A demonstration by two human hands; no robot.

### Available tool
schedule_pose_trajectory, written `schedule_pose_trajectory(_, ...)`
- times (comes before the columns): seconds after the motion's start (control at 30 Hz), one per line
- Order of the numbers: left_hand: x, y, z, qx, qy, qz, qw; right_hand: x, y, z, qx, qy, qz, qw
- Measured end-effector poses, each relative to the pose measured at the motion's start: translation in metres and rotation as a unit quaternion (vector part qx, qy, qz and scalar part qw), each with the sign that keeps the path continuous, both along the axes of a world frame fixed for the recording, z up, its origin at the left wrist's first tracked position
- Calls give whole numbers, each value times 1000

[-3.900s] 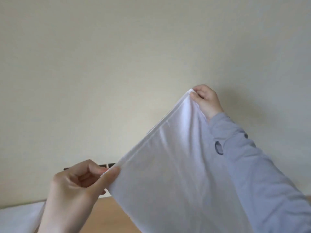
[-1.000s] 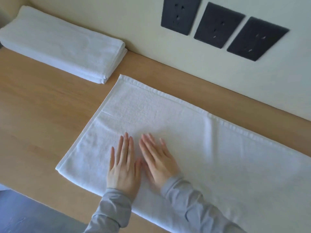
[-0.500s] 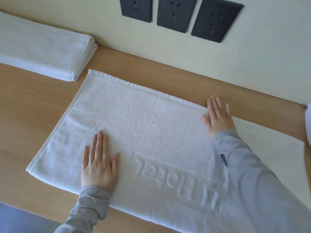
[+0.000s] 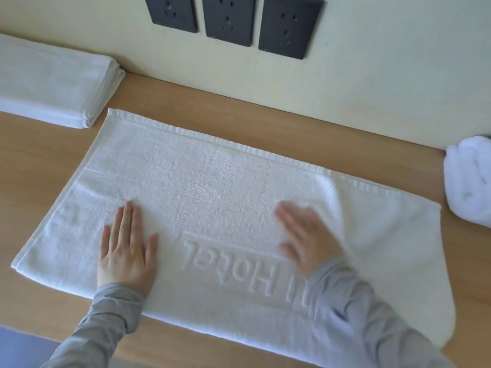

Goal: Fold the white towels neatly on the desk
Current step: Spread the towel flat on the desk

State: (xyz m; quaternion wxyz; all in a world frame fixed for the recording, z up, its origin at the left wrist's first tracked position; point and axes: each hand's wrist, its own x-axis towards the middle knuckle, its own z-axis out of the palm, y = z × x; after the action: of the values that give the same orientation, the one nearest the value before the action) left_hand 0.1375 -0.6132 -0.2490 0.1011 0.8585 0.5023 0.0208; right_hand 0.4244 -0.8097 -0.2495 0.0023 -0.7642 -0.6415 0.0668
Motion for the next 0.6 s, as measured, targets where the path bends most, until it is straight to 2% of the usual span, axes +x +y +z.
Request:
schedule_pose_trajectory(0.07,-1,1,1,-4,-2,-1,1000,54,-14,0,-19,-6,-132,991)
schedule_pose_trajectory(0.17,-2,1,0,-4,-6,0,1000,106,-32,-4,-58,-21,-308,949)
schedule_pose_trajectory(0.23,-1,0,0,-7,-7,-3,1000,115,-29,-4,-83,-19,-374,924)
schedule_pose_trajectory(0.3,-1,-1,-1,-13,-6,-1,1000,98,-16,5,-70,2,-396,916)
schedule_pose_trajectory(0.37,3,-3,1,-22,-11,7,1000,60,-6,17,-22,21,-355,934)
schedule_pose_trajectory(0.43,16,-15,8,-25,-36,-1,999,4,-2,28,9,21,-254,967)
schedule_pose_trajectory(0.53,60,-62,24,-51,-93,-87,991,-77,-11,30,21,39,-121,992)
schedule_pose_trajectory(0.6,96,-101,30,-79,-109,-156,978,-108,-24,25,-11,33,-66,997)
